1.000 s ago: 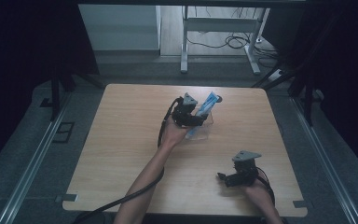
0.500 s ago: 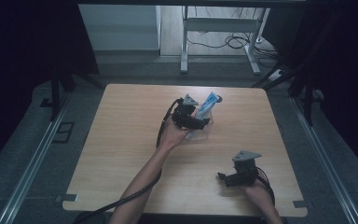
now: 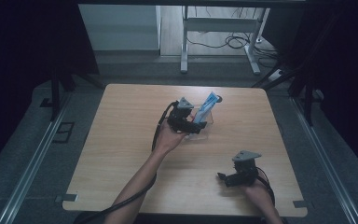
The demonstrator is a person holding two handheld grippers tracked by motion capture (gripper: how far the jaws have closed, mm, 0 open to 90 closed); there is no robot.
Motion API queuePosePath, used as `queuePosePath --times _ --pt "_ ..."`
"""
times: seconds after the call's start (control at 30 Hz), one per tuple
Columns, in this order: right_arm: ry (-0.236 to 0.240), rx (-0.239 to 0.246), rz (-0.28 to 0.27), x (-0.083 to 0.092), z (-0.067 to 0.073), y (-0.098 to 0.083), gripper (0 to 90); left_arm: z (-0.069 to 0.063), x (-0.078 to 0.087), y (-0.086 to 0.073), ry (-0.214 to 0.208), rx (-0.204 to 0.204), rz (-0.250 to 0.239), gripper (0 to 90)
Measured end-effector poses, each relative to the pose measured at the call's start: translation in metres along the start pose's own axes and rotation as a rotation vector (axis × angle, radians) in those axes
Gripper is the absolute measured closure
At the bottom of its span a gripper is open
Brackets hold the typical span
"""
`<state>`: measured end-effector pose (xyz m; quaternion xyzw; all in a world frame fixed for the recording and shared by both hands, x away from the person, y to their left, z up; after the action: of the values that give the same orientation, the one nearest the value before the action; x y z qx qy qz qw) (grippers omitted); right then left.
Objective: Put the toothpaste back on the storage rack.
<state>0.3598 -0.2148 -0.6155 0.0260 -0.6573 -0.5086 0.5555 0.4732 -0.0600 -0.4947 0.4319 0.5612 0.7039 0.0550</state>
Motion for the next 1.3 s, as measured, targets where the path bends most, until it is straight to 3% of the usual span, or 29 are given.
queuePosePath --times 0.27,0.47,0.87,1.3 --pt "0.001 -0.001 0.0 0.0 0.0 0.0 0.0 0.002 0.014 -0.011 0.006 -0.003 -0.003 13.2" --pt "0.0 -0.001 0.0 0.0 0.0 0.0 0.0 0.005 0.022 -0.024 0.003 0.02 0.002 11.8" --pt "0.0 -0.002 -0.001 0.0 0.0 0.0 0.0 0.018 0.04 -0.048 0.037 0.034 0.01 10.2" --pt "0.0 0.0 -0.002 0.0 0.0 0.0 0.0 0.029 0.054 -0.073 0.081 0.019 0.032 5.7"
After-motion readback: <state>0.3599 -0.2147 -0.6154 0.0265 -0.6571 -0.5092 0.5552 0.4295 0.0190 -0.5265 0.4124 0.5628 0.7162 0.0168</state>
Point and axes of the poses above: each handheld gripper's, and its own axes: x roughly backward along the jaws, y roughly out of its top, z roughly to its left, the point moved 10 cm from there along -x, roughly forward along the jaws, and after that the axes turned 11 degrees about y, right-handed, at the moved point
